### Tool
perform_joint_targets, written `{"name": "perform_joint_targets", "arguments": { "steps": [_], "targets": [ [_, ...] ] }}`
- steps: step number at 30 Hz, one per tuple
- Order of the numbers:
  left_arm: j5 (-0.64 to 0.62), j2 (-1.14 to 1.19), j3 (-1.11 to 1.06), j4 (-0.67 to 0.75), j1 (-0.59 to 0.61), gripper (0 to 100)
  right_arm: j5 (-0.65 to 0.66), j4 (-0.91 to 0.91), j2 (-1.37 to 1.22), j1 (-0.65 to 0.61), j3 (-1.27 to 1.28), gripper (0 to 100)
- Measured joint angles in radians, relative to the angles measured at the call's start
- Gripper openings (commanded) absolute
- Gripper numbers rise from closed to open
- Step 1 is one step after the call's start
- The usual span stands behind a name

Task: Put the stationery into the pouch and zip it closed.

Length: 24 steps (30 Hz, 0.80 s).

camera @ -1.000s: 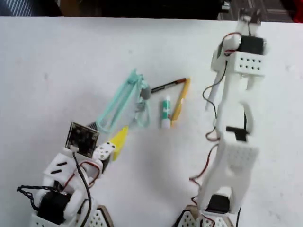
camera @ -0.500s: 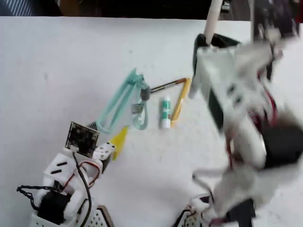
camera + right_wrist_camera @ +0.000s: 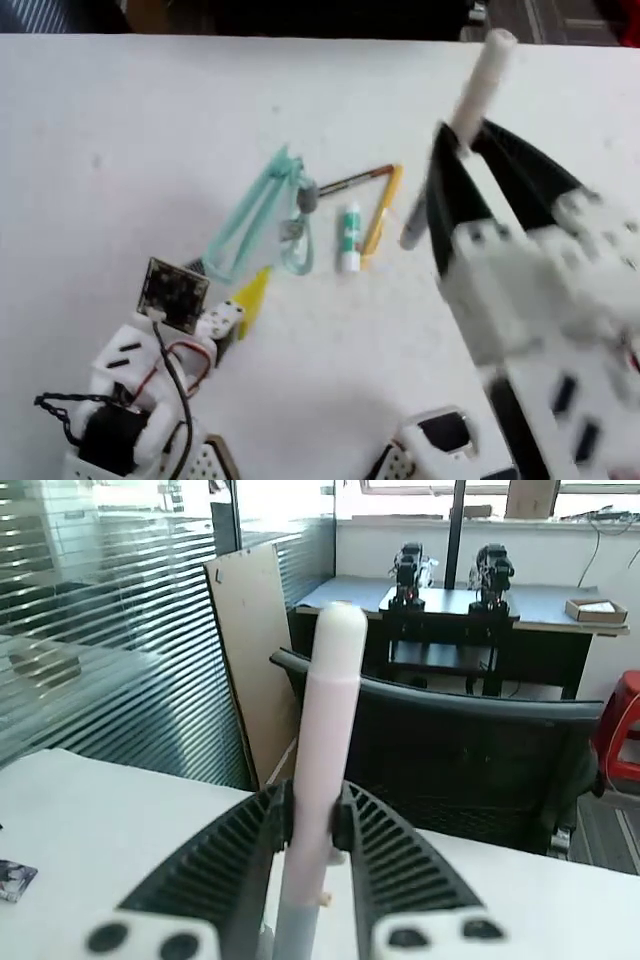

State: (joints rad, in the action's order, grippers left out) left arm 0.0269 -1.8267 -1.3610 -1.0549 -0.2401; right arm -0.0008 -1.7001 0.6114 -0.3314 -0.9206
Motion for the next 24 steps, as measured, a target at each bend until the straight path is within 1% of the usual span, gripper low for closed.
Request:
{"name": "perform_joint_targets", "arguments": {
  "steps": [15,18,21,24],
  "targets": [
    [0.000,0.000,0.000,-0.002,0.000,23,0.000,0.000,0.058,0.000,0.000,1.7],
    [0.000,0.000,0.000,-0.002,0.000,23,0.000,0.000,0.075,-0.006,0.046,1.7],
    [0.000,0.000,0.000,-0.002,0.000,23,0.002,0.000,0.126,-0.072,0.152,1.7],
    [0.000,0.000,0.000,-0.002,0.000,23,0.003,0.000,0.176,-0.186,0.302,1.7]
  ]
}}
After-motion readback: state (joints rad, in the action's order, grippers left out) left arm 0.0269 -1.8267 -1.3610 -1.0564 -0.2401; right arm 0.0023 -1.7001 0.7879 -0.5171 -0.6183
